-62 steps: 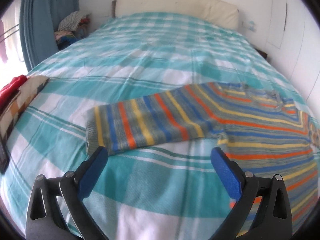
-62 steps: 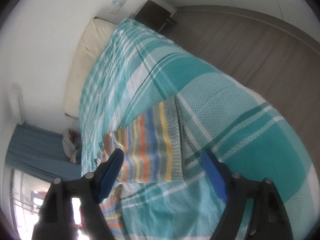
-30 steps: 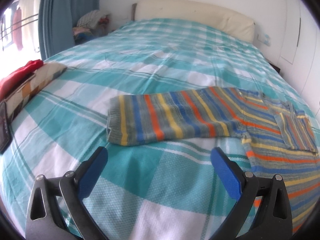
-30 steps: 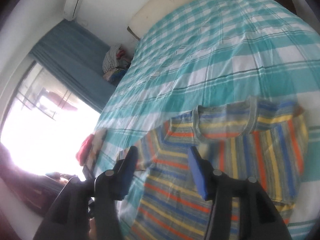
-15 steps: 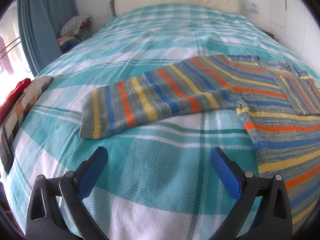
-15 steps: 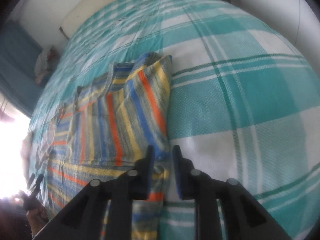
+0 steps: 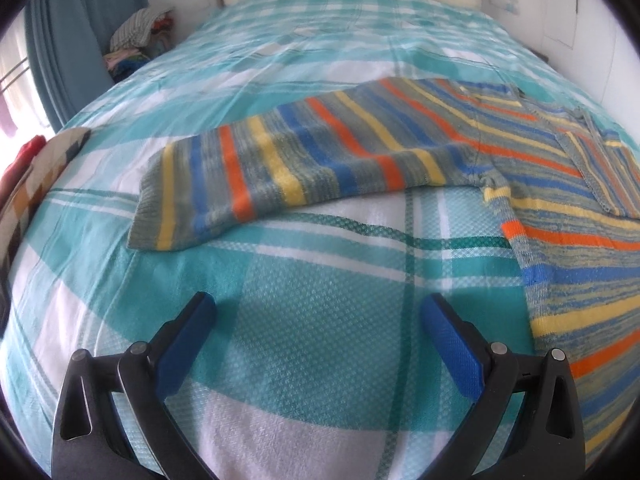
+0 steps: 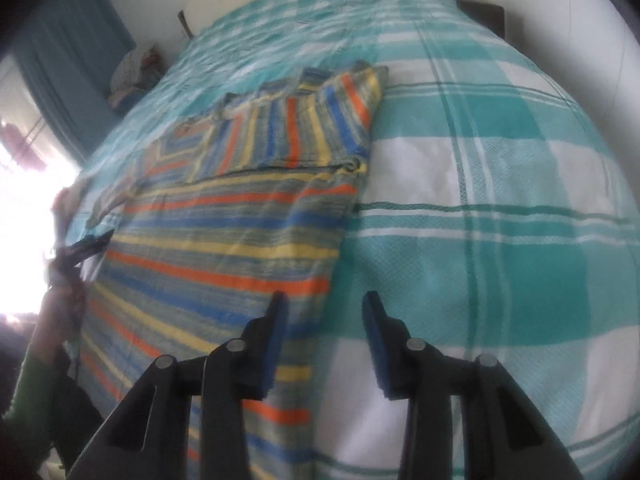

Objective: Fold small clothes

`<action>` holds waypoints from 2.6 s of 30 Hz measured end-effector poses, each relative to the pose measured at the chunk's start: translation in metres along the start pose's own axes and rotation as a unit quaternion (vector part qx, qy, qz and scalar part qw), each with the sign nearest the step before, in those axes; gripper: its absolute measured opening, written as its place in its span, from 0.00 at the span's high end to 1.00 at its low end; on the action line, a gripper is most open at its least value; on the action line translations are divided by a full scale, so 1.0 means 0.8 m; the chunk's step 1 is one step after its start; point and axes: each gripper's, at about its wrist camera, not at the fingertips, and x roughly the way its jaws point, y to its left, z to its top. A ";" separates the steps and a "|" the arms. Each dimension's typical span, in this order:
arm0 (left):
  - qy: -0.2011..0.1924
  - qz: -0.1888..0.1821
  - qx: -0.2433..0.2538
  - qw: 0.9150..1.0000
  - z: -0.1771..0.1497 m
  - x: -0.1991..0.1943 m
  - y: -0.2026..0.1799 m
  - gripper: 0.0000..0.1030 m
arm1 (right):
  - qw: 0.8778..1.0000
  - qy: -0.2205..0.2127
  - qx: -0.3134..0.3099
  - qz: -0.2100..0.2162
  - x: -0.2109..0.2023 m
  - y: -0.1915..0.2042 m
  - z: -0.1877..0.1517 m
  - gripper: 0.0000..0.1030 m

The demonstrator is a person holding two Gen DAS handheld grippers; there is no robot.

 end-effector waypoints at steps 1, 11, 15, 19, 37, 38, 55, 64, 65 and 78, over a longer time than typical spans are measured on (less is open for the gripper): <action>0.000 0.002 0.002 1.000 -0.001 0.000 -0.001 0.00 | 1.000 0.003 -0.004 0.018 -0.001 0.009 -0.012 0.61; 0.030 -0.061 -0.038 0.997 -0.012 -0.030 0.022 0.01 | 0.994 -0.048 -0.087 -0.035 0.035 0.048 -0.095 0.35; -0.015 -0.080 -0.101 0.992 0.019 -0.076 0.089 0.01 | 0.991 -0.048 -0.113 -0.045 0.044 0.062 -0.097 0.21; -0.008 -0.138 -0.206 0.969 0.068 -0.067 0.185 0.01 | 0.993 -0.050 -0.099 -0.029 0.040 0.052 -0.097 0.20; 0.044 -0.115 -0.166 0.978 0.168 0.010 0.134 0.98 | 0.993 -0.056 -0.100 -0.036 0.043 0.059 -0.101 0.15; 0.030 -0.127 -0.144 0.981 0.187 -0.008 0.117 0.98 | 0.993 -0.056 -0.099 -0.034 0.043 0.059 -0.100 0.15; 0.053 -0.332 0.043 0.941 0.228 -0.054 -0.283 0.11 | 0.994 -0.052 -0.095 -0.029 0.040 0.060 -0.103 0.13; 0.035 -0.171 0.058 0.983 0.152 -0.059 -0.107 0.10 | 0.997 -0.045 -0.056 0.020 0.015 0.039 -0.098 0.14; 0.036 -0.149 0.064 0.986 0.137 -0.059 -0.084 0.11 | 0.998 -0.045 -0.050 0.021 0.013 0.035 -0.099 0.14; 0.022 -0.149 0.006 0.989 0.014 -0.041 -0.061 0.10 | 0.988 -0.040 0.060 0.138 0.007 0.046 0.039 0.24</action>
